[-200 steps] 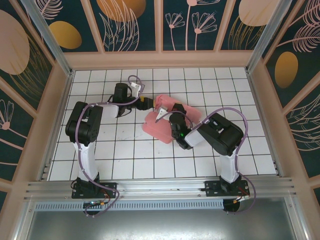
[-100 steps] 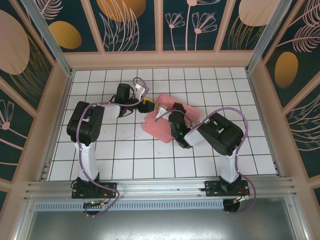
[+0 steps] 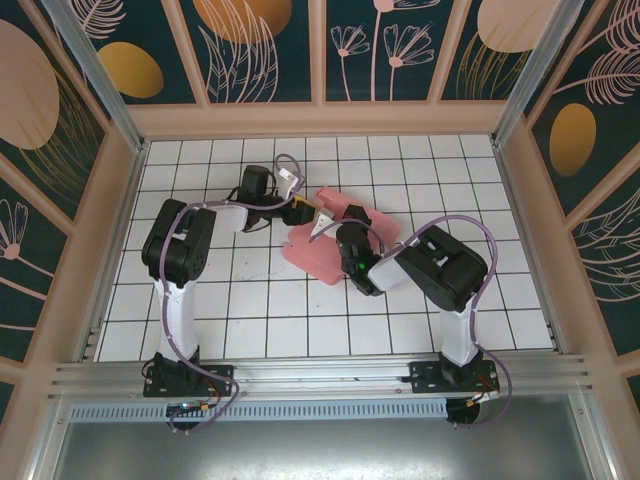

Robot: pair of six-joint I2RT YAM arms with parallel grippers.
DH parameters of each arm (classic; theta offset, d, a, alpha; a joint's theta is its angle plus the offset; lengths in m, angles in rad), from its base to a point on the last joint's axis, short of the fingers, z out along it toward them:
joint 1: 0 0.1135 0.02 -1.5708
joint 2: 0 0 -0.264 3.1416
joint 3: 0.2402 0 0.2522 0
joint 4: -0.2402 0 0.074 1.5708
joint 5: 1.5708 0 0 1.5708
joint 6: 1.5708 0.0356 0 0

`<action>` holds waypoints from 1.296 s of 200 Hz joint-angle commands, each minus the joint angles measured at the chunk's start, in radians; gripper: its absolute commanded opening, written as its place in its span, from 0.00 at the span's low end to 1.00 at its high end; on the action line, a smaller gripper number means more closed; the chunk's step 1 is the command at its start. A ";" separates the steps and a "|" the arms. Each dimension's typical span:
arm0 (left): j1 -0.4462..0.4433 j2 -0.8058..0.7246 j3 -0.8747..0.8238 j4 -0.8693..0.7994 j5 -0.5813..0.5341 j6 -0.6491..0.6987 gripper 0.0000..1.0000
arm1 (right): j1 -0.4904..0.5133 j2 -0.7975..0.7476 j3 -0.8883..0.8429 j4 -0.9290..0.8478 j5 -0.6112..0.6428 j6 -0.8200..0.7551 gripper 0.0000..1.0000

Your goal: Fold the paper box

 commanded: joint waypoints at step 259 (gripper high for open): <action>-0.056 -0.021 -0.033 0.063 -0.211 0.024 0.10 | 0.035 -0.161 0.117 -0.459 -0.152 0.412 0.41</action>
